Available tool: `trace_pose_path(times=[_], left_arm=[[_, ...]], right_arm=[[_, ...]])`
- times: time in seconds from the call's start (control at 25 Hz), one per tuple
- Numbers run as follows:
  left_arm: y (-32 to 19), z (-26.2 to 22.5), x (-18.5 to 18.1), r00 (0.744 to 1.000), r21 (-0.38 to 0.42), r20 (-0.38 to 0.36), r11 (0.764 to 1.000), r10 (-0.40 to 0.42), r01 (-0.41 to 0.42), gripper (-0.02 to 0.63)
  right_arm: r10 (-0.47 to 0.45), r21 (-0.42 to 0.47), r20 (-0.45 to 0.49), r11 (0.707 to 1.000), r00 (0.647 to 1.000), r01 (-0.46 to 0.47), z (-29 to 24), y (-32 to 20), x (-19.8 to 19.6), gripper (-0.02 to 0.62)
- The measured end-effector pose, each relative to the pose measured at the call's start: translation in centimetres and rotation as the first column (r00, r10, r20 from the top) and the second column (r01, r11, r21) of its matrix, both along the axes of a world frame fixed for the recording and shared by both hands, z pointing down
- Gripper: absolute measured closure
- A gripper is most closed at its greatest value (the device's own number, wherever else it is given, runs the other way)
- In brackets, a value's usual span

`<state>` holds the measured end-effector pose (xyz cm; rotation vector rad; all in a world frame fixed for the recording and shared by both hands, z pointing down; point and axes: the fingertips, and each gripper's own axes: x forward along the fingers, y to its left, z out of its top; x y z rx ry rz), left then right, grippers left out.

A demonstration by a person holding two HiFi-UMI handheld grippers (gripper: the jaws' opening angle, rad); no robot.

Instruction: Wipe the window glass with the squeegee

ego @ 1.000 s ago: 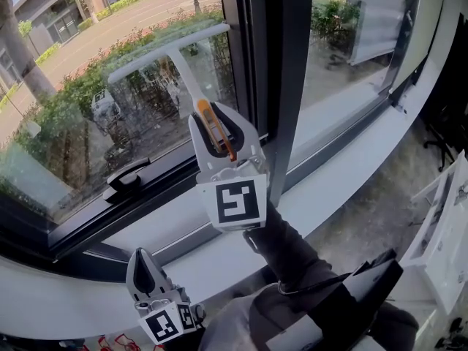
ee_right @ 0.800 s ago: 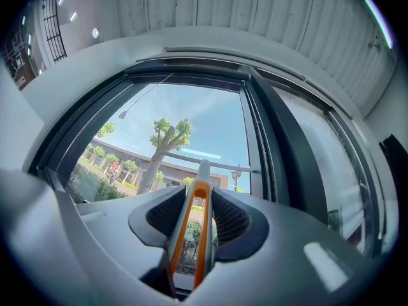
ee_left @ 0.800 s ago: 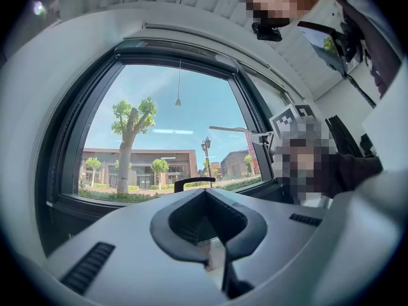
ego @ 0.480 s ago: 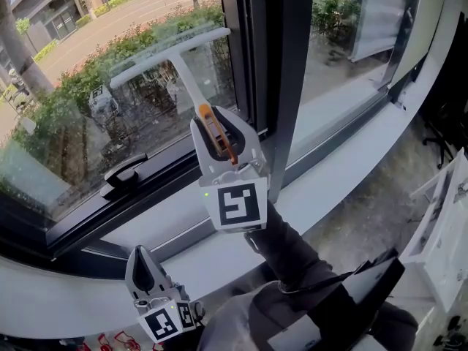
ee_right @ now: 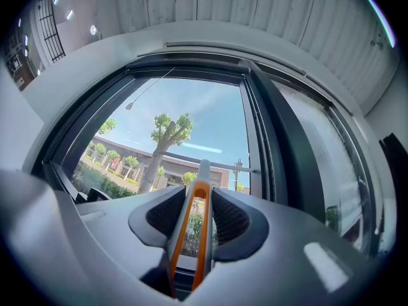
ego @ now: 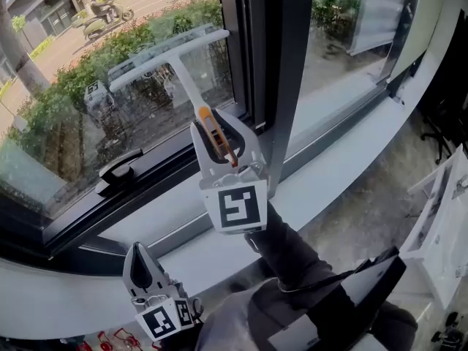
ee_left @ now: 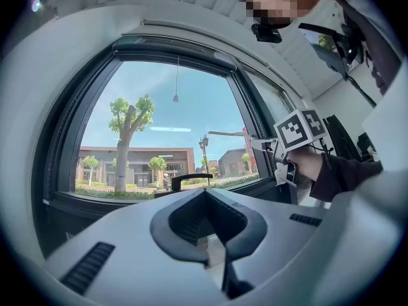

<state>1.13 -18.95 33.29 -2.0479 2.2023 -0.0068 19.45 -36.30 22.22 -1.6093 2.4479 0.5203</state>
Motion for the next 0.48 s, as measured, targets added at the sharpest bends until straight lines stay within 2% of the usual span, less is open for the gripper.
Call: trace_pose_path(times=[0.48], left_arm=[[-0.2,0.5,0.6,1.0,-0.016,0.004,1.0,0.027,-0.027,0.606]], right_arm=[[-0.003,-0.038,-0.018,0.999,1.0,0.002,2.4,0.3,0.0,0.465]])
